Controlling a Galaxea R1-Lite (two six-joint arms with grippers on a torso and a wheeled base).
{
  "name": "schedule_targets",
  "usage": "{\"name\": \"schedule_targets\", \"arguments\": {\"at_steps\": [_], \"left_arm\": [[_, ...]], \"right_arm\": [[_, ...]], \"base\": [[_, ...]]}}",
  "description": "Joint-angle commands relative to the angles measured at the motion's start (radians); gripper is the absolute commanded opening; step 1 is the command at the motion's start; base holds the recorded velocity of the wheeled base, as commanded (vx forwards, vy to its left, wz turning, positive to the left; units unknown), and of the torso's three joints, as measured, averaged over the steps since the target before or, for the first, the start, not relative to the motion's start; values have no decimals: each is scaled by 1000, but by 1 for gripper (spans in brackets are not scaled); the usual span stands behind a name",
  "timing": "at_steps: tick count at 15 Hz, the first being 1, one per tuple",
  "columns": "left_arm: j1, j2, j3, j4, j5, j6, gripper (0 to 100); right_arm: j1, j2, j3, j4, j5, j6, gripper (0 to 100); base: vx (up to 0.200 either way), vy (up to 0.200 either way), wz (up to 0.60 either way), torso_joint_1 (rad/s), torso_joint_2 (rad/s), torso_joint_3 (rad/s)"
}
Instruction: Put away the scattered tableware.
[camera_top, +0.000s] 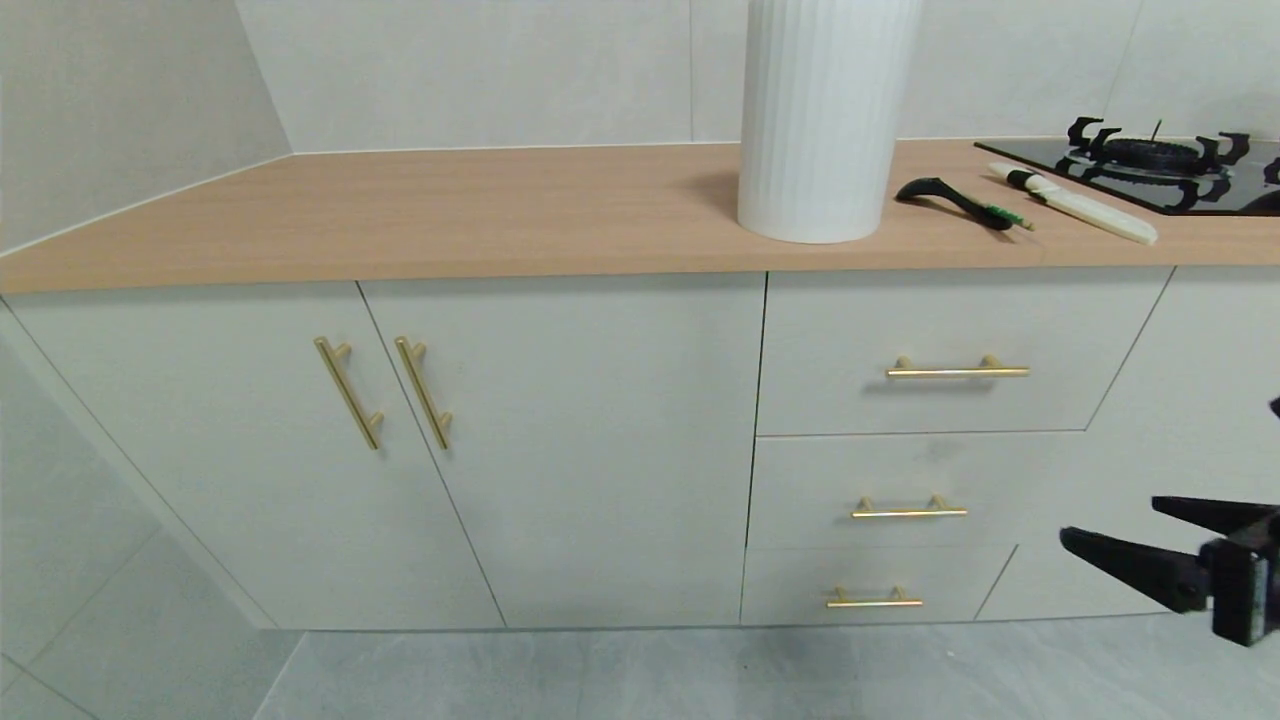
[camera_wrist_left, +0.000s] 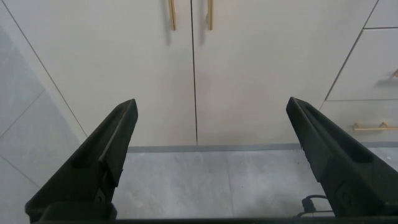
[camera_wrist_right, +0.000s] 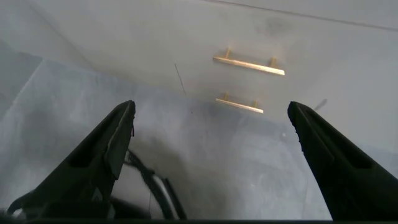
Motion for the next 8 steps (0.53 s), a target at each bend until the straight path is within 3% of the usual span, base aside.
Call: {"name": "schedule_targets", "arguments": {"at_steps": [1, 6, 8], "left_arm": [[0, 1, 0, 0, 0, 0, 100], [0, 1, 0, 0, 0, 0, 100], [0, 1, 0, 0, 0, 0, 100]], "right_arm": [[24, 269, -14, -112, -5, -3, 100], [26, 489, 19, -256, -15, 3, 100], [27, 565, 24, -333, -65, 7, 100]], "base": [[0, 0, 0, 0, 0, 0], [0, 0, 0, 0, 0, 0], [0, 0, 0, 0, 0, 0]]}}
